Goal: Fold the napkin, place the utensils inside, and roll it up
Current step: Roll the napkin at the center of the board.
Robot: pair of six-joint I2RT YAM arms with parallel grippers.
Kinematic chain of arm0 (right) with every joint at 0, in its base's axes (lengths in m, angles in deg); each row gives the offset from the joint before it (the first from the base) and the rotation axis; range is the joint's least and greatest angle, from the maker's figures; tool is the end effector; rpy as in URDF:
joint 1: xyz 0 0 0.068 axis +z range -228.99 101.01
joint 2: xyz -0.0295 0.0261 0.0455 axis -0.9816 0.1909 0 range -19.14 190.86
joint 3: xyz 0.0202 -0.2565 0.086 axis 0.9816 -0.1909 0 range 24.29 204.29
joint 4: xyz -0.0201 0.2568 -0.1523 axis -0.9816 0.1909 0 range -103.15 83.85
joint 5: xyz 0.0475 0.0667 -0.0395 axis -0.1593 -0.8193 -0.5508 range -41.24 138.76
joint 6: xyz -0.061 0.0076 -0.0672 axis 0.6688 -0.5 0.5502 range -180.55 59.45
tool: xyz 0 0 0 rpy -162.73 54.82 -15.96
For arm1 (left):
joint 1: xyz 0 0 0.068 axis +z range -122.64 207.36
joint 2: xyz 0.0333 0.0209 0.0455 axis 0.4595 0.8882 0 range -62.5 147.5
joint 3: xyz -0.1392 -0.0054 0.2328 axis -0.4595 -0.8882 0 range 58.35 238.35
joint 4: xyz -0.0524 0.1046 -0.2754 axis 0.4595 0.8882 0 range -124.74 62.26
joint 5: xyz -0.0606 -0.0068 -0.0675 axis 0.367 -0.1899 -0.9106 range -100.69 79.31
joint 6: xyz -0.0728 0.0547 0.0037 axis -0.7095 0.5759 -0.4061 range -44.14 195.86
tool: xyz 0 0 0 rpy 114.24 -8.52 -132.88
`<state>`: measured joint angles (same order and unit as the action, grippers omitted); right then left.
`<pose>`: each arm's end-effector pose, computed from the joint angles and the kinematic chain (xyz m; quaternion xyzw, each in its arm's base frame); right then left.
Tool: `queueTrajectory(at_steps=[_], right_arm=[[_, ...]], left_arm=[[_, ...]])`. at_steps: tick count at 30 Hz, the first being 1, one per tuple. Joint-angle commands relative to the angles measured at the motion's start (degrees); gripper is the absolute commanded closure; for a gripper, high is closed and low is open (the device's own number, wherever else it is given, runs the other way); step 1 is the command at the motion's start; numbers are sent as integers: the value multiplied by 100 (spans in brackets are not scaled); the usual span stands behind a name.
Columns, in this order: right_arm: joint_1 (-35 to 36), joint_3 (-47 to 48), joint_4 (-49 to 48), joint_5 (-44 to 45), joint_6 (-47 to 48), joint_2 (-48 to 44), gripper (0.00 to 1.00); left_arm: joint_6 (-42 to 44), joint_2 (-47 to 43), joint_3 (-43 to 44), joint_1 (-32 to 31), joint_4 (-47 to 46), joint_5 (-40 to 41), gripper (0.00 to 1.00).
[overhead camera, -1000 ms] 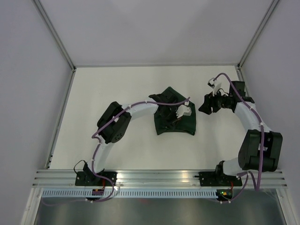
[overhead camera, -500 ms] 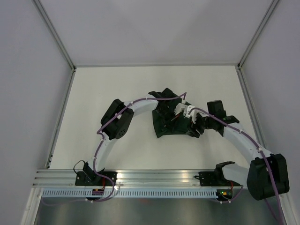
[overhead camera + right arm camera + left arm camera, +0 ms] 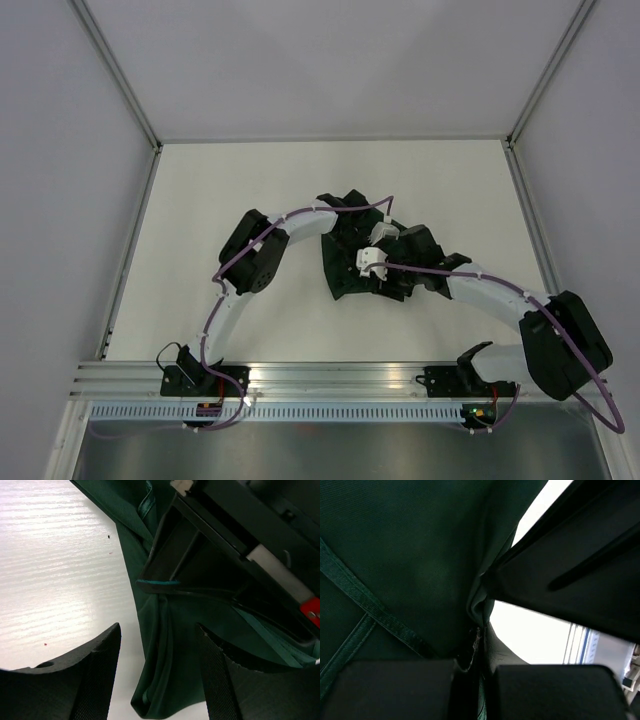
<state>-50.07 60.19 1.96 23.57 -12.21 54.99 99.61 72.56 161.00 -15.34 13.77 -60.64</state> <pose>0.2436 0.1742 0.1181 -0.6319 0.6809 0.1523 0.3375 0.3240 -0.3839 0.0718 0.5231 0.7377 -0.4269 0.0015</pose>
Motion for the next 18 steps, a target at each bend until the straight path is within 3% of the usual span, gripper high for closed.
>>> queueTrajectory(at_steps=[1, 10, 14, 18], right_arm=[[174, 5, -369, 251, 176, 285, 33], [403, 66, -501, 418, 238, 743, 35], [429, 93, -474, 445, 290, 893, 44], [438, 93, -474, 506, 343, 1016, 52]], left_arm=[[33, 415, -17, 7, 229, 610, 98], [51, 468, 88, 25, 273, 575, 98], [51, 486, 150, 42, 299, 487, 97], [33, 433, 220, 86, 299, 259, 89]])
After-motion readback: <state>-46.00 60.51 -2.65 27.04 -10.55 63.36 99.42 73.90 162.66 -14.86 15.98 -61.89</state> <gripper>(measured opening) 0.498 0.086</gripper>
